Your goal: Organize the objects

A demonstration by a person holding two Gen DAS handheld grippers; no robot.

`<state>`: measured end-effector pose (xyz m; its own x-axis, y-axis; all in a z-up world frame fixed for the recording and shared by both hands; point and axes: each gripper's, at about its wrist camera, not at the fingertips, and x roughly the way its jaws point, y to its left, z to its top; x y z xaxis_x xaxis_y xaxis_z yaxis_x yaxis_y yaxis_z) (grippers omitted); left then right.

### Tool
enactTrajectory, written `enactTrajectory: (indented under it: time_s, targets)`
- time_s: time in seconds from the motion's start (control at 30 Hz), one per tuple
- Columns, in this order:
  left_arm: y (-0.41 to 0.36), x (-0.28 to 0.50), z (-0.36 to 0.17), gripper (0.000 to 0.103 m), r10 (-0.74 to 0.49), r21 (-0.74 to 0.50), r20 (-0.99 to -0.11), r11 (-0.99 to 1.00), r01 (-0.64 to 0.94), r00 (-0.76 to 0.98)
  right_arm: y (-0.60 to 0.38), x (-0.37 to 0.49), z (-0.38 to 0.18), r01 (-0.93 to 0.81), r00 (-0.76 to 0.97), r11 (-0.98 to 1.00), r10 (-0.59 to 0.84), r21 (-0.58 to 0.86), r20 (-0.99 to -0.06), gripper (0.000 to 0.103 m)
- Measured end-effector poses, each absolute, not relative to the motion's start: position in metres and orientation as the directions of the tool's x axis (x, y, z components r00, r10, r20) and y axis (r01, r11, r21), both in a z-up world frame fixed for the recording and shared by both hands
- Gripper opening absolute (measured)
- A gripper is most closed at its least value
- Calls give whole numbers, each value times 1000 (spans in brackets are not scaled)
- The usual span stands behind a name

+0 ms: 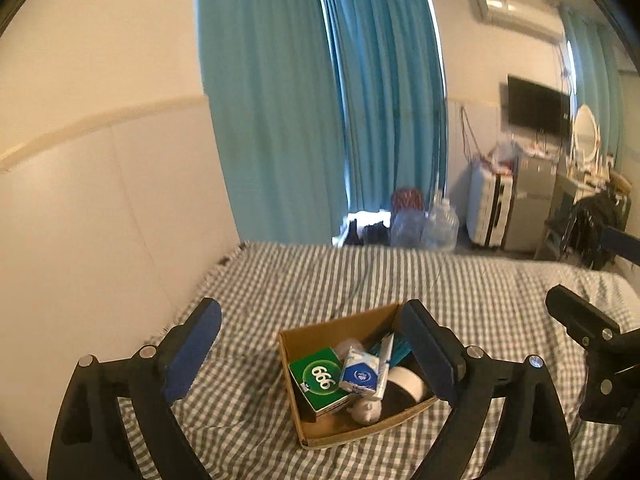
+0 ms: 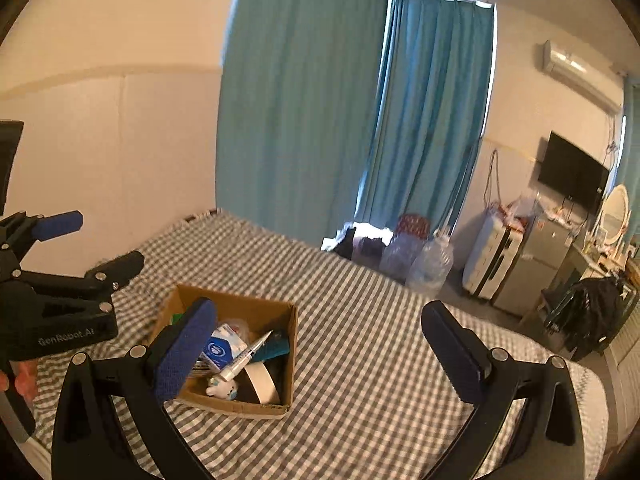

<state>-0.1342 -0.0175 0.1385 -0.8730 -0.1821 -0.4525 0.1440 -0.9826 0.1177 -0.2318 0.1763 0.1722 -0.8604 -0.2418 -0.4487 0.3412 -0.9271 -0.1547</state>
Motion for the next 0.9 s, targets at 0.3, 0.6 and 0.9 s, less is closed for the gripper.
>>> enactTrajectory:
  time_s: [0.3, 0.6, 0.9]
  targets:
    - [-7, -63, 160, 103, -173, 96, -349, -984, 149, -921, 202, -167, 211, 366, -884, -920, -295, -142, -363, 103]
    - [-8, -29, 131, 103, -240, 83, -327, -971, 225, -914, 235, -124, 187, 370, -893, -924, -326, -93, -312, 103]
    - [-8, -5, 77, 103, -291, 50, -279, -956, 289, -915, 250, -114, 136, 374, -900, -927, -354, -34, -254, 103]
